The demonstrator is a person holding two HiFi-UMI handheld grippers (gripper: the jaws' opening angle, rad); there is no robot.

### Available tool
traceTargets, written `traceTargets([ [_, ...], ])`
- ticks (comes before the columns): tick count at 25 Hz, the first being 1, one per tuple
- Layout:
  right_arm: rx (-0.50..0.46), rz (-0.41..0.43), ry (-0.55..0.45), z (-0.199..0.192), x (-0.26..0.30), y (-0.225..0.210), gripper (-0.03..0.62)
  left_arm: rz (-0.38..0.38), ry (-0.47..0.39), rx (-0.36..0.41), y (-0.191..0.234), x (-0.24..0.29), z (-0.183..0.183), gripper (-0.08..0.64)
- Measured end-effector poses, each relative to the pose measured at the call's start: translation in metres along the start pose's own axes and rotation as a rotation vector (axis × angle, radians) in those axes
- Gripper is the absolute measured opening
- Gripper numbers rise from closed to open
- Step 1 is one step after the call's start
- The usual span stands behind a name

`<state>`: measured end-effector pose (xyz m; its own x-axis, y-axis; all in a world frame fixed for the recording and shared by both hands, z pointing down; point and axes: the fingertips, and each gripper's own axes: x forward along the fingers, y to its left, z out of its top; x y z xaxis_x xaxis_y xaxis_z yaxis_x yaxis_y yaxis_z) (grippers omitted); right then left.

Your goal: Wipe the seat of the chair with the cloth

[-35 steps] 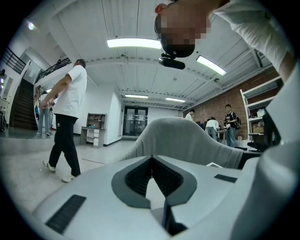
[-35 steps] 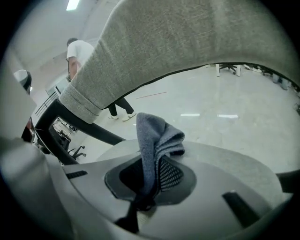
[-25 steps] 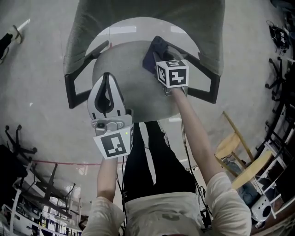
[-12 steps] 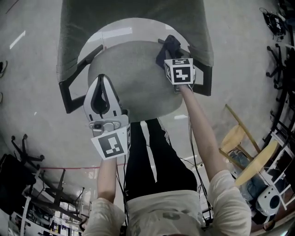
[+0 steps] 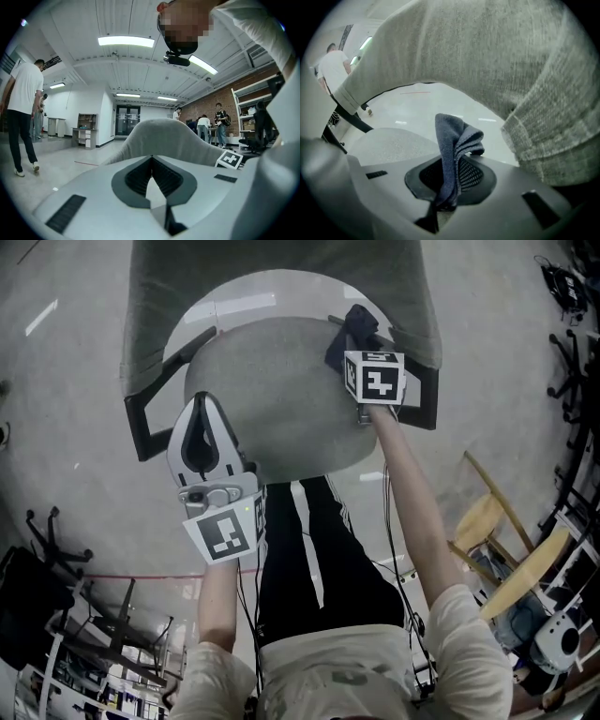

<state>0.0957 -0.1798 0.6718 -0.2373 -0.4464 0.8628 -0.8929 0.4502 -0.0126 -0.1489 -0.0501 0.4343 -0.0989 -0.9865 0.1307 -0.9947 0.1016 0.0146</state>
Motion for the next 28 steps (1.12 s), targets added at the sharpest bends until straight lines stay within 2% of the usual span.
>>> traceTargets([
  [3, -0.016, 0.072, -0.096, 0.021, -0.017, 0.026, 0.049, 0.024, 0.006, -0.008, 0.009, -0.007, -0.004, 0.015],
  [6, -0.074, 0.216, -0.189, 0.038, -0.039, 0.083, 0.049, 0.069, 0.021, -0.022, 0.025, -0.020, -0.008, 0.015],
  [8, -0.067, 0.316, -0.222, 0.046, -0.053, 0.124, 0.050, 0.099, 0.034, -0.028, 0.034, -0.030, -0.009, 0.015],
  [12, 0.044, 0.564, -0.218, 0.049, -0.074, 0.214, 0.049, 0.130, 0.047, -0.022, 0.048, -0.051, -0.010, 0.015],
  [16, 0.123, 0.750, -0.128, 0.037, -0.077, 0.299, 0.049, 0.164, 0.049, -0.009, 0.071, -0.065, -0.010, 0.015],
  [19, 0.122, 0.815, -0.049, 0.014, -0.073, 0.347, 0.049, 0.210, 0.046, -0.017, 0.091, -0.074, -0.013, 0.015],
  [22, 0.077, 0.836, 0.013, -0.011, -0.065, 0.378, 0.051, 0.249, 0.045, -0.022, 0.105, -0.083, -0.016, 0.015],
  [28, 0.055, 0.782, 0.105, -0.046, -0.039, 0.392, 0.049, 0.274, 0.056, -0.027, 0.113, -0.098, -0.020, 0.015],
])
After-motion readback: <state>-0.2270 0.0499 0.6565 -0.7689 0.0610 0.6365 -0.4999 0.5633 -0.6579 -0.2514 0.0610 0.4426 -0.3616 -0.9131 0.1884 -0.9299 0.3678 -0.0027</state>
